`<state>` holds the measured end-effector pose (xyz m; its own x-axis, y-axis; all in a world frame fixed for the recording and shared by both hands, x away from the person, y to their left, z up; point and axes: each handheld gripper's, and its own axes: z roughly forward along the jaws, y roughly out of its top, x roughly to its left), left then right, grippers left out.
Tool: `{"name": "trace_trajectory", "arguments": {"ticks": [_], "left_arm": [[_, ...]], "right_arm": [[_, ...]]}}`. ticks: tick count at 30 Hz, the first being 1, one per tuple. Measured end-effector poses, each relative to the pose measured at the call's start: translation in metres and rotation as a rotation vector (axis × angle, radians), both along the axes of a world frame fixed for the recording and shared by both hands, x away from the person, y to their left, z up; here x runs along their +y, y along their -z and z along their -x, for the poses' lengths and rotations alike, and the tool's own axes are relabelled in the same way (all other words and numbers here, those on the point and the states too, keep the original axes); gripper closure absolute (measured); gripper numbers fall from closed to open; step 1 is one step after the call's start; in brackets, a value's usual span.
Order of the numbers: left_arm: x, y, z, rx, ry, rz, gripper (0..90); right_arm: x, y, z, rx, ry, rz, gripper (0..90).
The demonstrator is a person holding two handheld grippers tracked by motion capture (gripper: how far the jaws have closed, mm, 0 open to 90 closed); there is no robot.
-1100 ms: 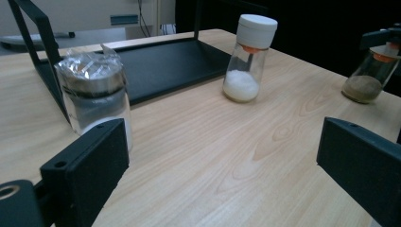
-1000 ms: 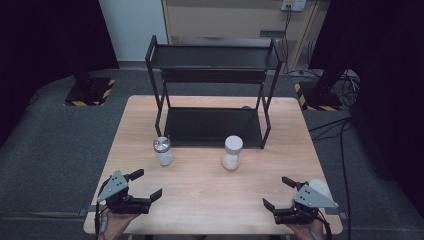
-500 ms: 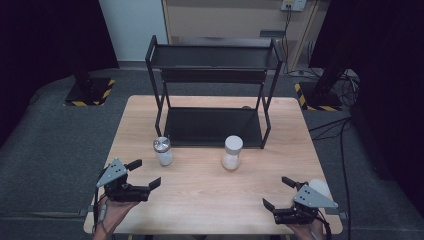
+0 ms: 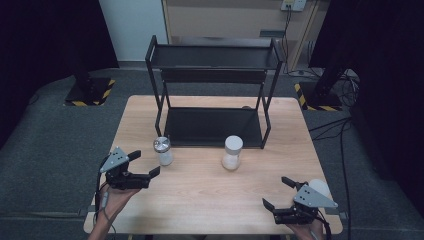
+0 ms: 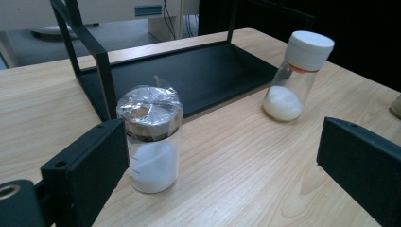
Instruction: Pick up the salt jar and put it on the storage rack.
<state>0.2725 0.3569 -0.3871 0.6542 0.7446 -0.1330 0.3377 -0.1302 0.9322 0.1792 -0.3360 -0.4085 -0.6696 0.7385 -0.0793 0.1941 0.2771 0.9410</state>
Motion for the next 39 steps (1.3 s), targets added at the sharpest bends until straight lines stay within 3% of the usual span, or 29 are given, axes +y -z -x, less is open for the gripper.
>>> {"name": "trace_trajectory", "arguments": {"ticks": [13, 17, 39], "left_arm": [[-0.006, 0.005, -0.024, 0.018, -0.036, -0.025, 2.1], [-0.011, 0.004, -0.031, 0.016, -0.036, -0.057, 2.2], [-0.031, 0.016, -0.072, 0.067, -0.074, -0.104, 6.3]], "right_arm": [[-0.001, 0.0, 0.0, 0.002, 0.0, -0.002, 4.1], [-0.001, 0.0, 0.0, 0.003, -0.001, -0.002, 4.1], [-0.001, 0.0, -0.001, 0.006, -0.005, -0.003, 4.1]]}}
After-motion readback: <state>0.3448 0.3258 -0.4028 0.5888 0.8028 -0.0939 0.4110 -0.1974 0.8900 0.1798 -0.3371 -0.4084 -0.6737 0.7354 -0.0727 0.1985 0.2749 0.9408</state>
